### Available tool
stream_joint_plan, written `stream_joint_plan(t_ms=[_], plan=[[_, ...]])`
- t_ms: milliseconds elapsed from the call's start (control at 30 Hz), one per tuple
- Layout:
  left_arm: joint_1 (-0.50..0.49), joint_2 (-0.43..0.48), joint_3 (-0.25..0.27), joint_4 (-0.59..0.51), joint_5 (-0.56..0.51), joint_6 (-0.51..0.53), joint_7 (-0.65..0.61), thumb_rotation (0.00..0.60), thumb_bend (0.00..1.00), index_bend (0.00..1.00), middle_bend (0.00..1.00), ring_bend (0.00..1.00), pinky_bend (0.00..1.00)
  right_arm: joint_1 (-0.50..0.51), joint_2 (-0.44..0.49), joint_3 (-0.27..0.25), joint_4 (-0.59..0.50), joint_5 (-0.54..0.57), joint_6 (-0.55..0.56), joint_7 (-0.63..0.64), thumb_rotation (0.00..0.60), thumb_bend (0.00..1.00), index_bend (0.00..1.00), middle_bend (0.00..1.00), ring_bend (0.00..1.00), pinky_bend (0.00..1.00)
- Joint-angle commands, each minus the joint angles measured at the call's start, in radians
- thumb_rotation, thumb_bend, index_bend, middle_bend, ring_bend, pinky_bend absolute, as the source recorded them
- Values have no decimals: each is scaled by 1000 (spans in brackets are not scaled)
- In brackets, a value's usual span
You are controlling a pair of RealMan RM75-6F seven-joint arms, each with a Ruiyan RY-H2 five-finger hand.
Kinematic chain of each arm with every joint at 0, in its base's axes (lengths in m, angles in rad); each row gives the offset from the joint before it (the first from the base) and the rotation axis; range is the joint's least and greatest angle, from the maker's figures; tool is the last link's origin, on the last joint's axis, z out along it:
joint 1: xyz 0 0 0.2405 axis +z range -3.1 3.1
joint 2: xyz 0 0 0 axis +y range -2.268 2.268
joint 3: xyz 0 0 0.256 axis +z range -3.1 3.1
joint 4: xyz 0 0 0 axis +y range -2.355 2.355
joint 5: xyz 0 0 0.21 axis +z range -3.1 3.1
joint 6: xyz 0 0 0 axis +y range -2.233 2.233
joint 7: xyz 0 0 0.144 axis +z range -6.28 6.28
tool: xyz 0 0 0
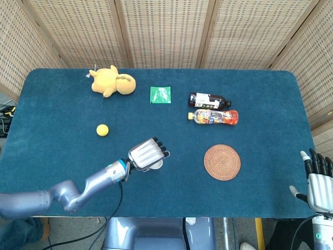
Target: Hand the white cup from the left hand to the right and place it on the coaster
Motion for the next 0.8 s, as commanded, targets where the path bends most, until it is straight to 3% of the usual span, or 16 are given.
stream_joint_plan(t_ms=[33, 300, 367, 400, 467, 533, 667, 800], plan=[[-56, -63, -3, 53, -67, -43, 58, 600, 111, 434, 494, 423, 427, 1, 0, 7, 9, 18, -5, 5, 600, 0, 84, 0, 0, 0], [-88, -102, 26, 86, -145, -35, 115, 600, 99, 402, 453, 385, 421, 0, 6, 12, 17, 34, -7, 25, 600, 0, 84, 0, 0, 0], [-93, -97, 38, 81, -166, -40, 125, 600, 48, 243, 343, 287, 382, 0, 7, 11, 15, 32, -6, 26, 600, 0, 84, 0, 0, 0], [-96, -91, 43, 75, -177, -43, 129, 600, 16, 122, 242, 201, 346, 0, 8, 10, 14, 30, -5, 27, 600, 0, 84, 0, 0, 0], [-98, -75, 51, 56, -191, -37, 136, 600, 0, 5, 98, 76, 285, 0, 9, 9, 12, 27, -3, 29, 600, 0, 84, 0, 0, 0], [-93, -55, 55, 32, -192, -20, 127, 600, 0, 0, 24, 10, 250, 0, 10, 7, 9, 24, -1, 29, 600, 0, 84, 0, 0, 0], [-77, -11, 50, -10, -191, 13, 91, 600, 0, 0, 0, 0, 204, 0, 10, 4, 6, 20, 0, 29, 600, 0, 84, 0, 0, 0], [-42, 57, 36, -54, -179, 76, 43, 600, 0, 0, 0, 0, 50, 0, 11, 1, 3, 16, 1, 28, 600, 0, 84, 0, 0, 0]])
